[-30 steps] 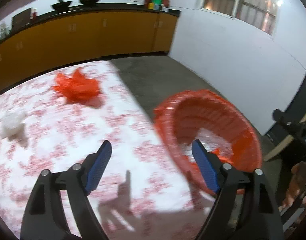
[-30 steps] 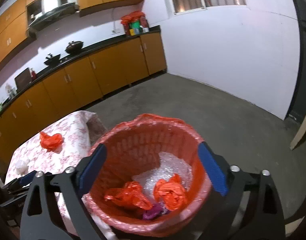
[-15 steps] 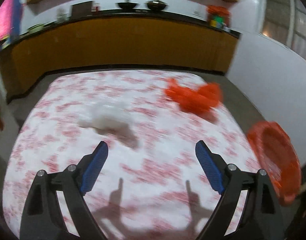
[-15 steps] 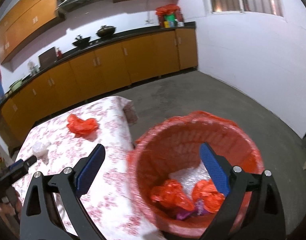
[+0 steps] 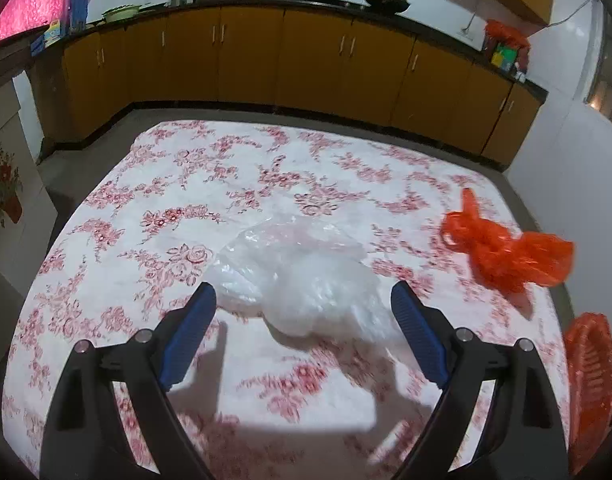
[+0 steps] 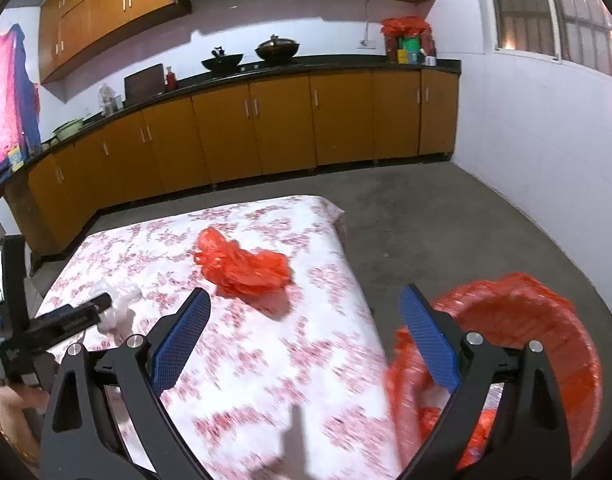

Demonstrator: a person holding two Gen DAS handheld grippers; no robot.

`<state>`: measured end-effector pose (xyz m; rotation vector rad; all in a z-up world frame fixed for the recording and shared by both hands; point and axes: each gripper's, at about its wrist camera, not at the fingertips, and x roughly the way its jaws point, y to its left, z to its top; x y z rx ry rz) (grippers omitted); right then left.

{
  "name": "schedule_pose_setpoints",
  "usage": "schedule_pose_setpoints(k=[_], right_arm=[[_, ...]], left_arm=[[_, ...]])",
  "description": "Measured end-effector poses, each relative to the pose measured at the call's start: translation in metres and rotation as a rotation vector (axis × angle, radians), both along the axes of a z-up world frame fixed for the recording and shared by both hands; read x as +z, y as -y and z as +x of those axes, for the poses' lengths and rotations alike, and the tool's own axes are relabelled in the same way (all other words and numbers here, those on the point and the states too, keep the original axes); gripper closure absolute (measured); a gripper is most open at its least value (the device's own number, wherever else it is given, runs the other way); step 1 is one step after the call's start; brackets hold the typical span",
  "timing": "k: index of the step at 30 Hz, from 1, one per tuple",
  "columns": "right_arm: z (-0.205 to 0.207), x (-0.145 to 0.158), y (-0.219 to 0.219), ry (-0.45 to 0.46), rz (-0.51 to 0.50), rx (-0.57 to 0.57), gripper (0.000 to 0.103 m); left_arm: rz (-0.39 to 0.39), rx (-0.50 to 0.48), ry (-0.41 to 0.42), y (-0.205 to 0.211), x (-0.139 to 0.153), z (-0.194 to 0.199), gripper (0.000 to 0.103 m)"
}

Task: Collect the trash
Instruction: 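Grasp the white plastic bag with the left gripper while the right gripper approaches an orange bag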

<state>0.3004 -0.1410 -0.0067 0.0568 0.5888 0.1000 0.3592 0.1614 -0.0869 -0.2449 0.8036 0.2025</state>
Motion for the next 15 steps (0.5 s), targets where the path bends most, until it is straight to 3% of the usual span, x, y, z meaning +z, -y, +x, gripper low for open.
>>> schedule_pose_setpoints(k=[6, 15], right_arm=[[0.025, -0.008, -0.023, -0.004, 0.001, 0.045, 0.008], [0.065, -0.023, -0.046, -0.034, 0.001, 0.070, 0.008]], left_arm=[[-0.016, -0.028, -0.059, -0.005, -0.020, 0.014, 0.020], [-0.016, -0.043, -0.076, -0.019, -0.027, 0.020, 0.064]])
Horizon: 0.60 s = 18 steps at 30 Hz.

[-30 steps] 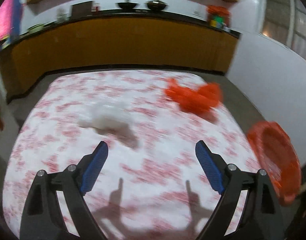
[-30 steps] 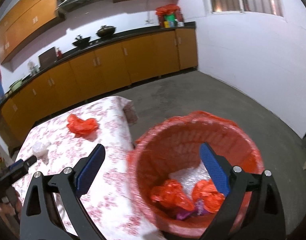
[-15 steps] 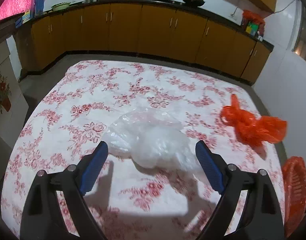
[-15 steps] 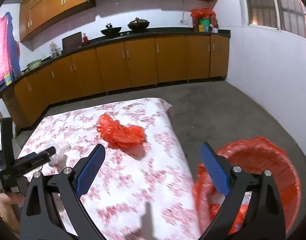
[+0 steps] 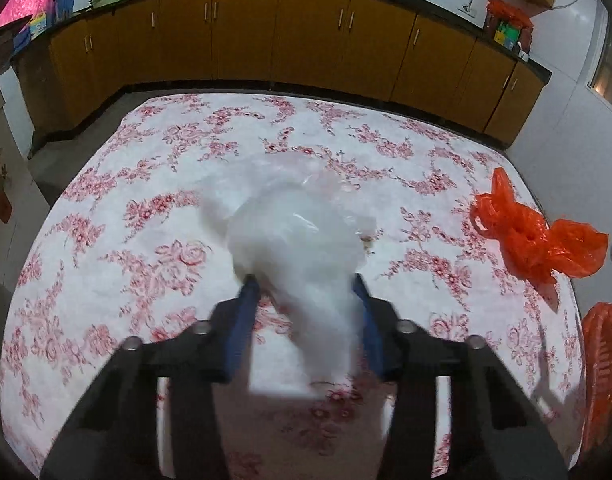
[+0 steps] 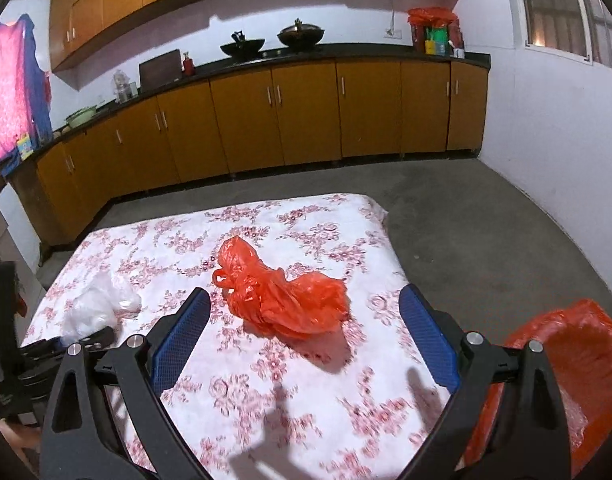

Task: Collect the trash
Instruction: 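Grasp the white plastic bag with the left gripper while the right gripper approaches an orange bag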

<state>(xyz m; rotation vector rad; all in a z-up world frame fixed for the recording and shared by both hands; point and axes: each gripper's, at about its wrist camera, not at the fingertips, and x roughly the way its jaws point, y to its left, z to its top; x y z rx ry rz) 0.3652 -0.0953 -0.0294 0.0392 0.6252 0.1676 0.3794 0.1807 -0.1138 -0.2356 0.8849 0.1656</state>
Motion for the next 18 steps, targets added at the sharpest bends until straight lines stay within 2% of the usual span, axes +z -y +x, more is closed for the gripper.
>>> schedule_pose_setpoints(k=[1, 4, 14, 18], right_arm=[[0.003, -0.002, -0.002, -0.003, -0.003, 0.002, 0.008], [0.014, -0.008, -0.012, -0.012, -0.019, 0.017, 0.008], [0.039, -0.029, -0.035, -0.061, -0.113, 0.084, 0.009], [0.043, -0.041, -0.042, -0.116, -0.138, 0.121, 0.021]], left_arm=[[0.002, -0.002, 0.000, -0.003, 0.000, 0.000, 0.069], [-0.001, -0.012, 0.006, -0.009, 0.000, 0.001, 0.073], [-0.042, -0.047, 0.038, -0.022, 0.000, -0.005, 0.077], [-0.058, -0.049, 0.050, -0.026, 0.002, -0.011, 0.079]])
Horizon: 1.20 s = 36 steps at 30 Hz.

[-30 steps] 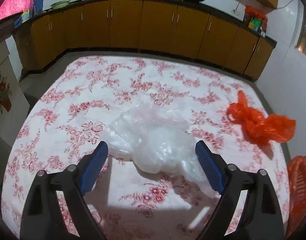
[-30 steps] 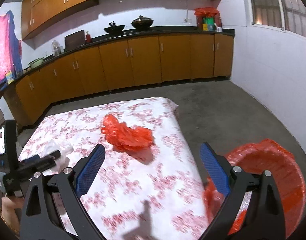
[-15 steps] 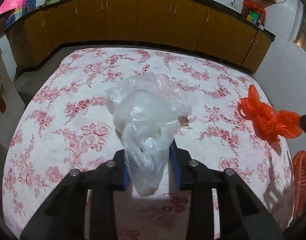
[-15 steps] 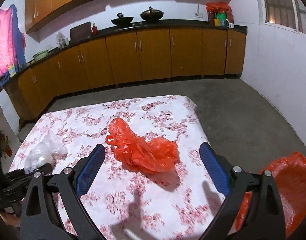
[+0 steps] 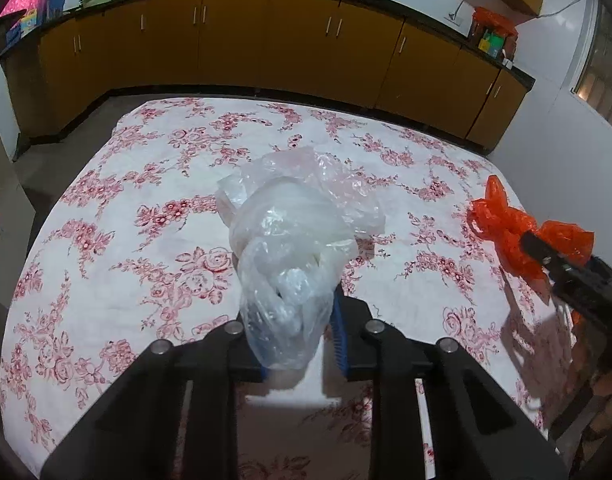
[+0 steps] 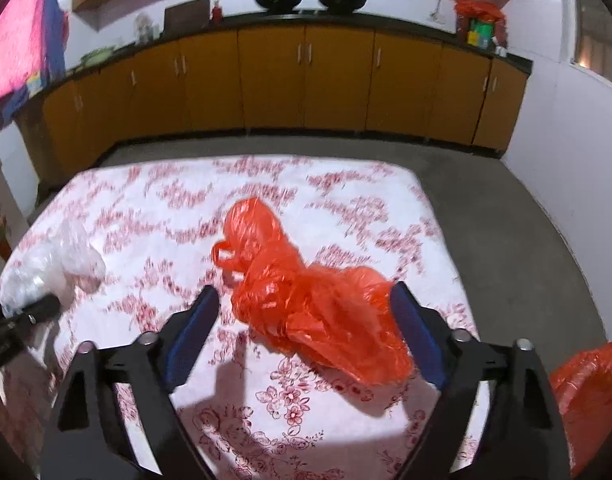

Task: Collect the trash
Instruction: 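Grasp the white plastic bag with the left gripper while the right gripper approaches an orange bag, then grasp the orange bag with the right gripper and lift it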

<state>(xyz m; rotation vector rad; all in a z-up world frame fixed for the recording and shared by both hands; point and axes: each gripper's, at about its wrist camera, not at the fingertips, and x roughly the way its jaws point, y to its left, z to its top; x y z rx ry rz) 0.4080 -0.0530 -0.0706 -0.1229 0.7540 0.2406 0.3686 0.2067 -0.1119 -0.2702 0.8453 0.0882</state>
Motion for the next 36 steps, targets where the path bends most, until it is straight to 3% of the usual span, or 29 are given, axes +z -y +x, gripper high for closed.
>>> schedule_pose_setpoints(k=[11, 14, 21, 36], right_arm=[[-0.007, -0.003, 0.005, -0.056, 0.041, 0.042, 0.057], [-0.016, -0.001, 0.008, -0.061, 0.056, 0.053, 0.063], [-0.045, 0.007, 0.032, -0.092, 0.144, 0.038, 0.065], [-0.136, 0.049, 0.087, -0.028, 0.231, -0.015, 0.065]], left_arm=[[0.004, 0.000, 0.023, -0.002, 0.006, -0.011, 0.079], [0.006, -0.008, 0.030, 0.001, 0.010, -0.013, 0.079], [0.003, -0.045, 0.050, 0.020, 0.023, -0.028, 0.079], [0.013, -0.138, 0.105, 0.077, 0.059, -0.071, 0.079]])
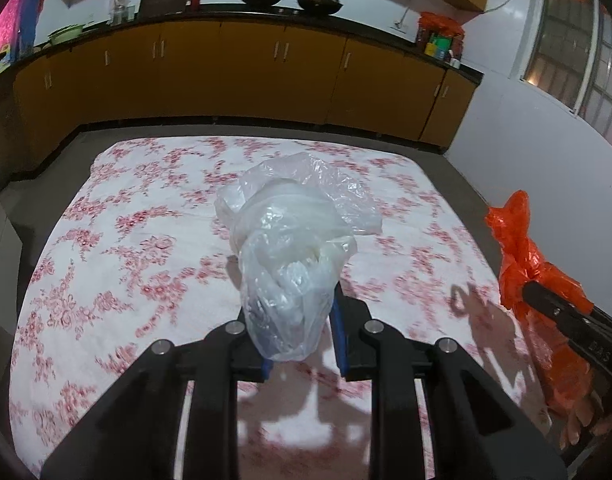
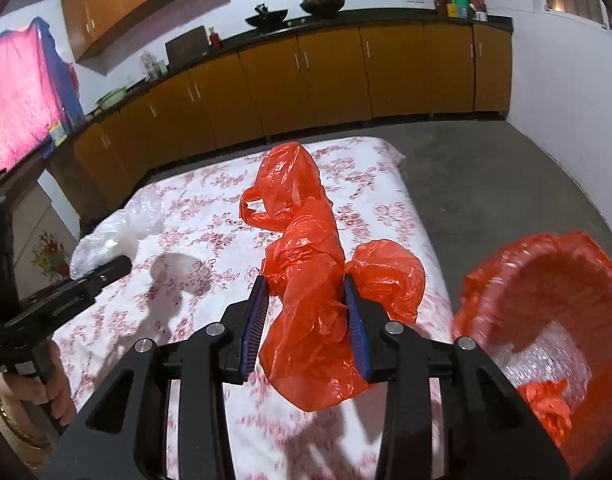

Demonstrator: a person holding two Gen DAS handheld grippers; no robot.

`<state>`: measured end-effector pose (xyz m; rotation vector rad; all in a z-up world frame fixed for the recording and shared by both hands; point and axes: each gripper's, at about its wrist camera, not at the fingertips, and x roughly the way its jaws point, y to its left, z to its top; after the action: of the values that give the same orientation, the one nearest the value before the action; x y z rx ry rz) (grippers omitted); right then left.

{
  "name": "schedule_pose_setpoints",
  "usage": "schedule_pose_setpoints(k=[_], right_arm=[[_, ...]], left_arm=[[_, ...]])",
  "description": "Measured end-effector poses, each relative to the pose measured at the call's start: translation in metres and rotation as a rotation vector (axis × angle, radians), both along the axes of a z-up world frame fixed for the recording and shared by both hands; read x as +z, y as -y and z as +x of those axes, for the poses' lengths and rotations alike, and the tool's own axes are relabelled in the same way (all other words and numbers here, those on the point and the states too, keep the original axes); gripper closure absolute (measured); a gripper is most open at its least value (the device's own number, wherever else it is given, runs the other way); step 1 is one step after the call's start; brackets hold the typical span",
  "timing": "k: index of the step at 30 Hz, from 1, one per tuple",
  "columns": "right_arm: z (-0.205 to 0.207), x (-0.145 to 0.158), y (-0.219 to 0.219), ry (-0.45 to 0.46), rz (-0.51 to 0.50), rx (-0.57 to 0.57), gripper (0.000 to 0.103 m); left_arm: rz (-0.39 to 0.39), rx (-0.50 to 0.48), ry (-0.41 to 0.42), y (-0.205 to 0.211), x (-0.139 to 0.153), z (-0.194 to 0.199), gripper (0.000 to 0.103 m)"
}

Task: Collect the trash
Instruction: 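Grasp the orange bag with the right gripper and lift it, then carry the white bag and orange bag over the basket and open both grippers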

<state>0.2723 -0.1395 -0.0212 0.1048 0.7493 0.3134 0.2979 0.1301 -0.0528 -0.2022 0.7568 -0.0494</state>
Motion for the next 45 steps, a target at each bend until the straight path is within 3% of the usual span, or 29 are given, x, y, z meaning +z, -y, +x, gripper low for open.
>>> schedule_pose_setpoints(k=[18, 35, 40, 45], right_arm=[[-0.062, 0.036, 0.082, 0.101, -0.010, -0.193, 0.065], [-0.094, 0.024, 0.162, 0.106, -0.041, -0.442, 0.065], [-0.098, 0.020, 0.178, 0.097, -0.037, -0.487, 0.065], [-0.100, 0.018, 0.195, 0.092, -0.024, -0.513, 0.065]], left_arm=[[0.005, -0.194, 0.066, 0.104, 0.037, -0.036, 0.079], [0.037, -0.384, 0.085, 0.216, 0.040, -0.043, 0.079], [0.067, -0.427, 0.087, 0.247, 0.038, -0.044, 0.079], [0.047, -0.477, 0.069, 0.271, 0.034, -0.041, 0.079]])
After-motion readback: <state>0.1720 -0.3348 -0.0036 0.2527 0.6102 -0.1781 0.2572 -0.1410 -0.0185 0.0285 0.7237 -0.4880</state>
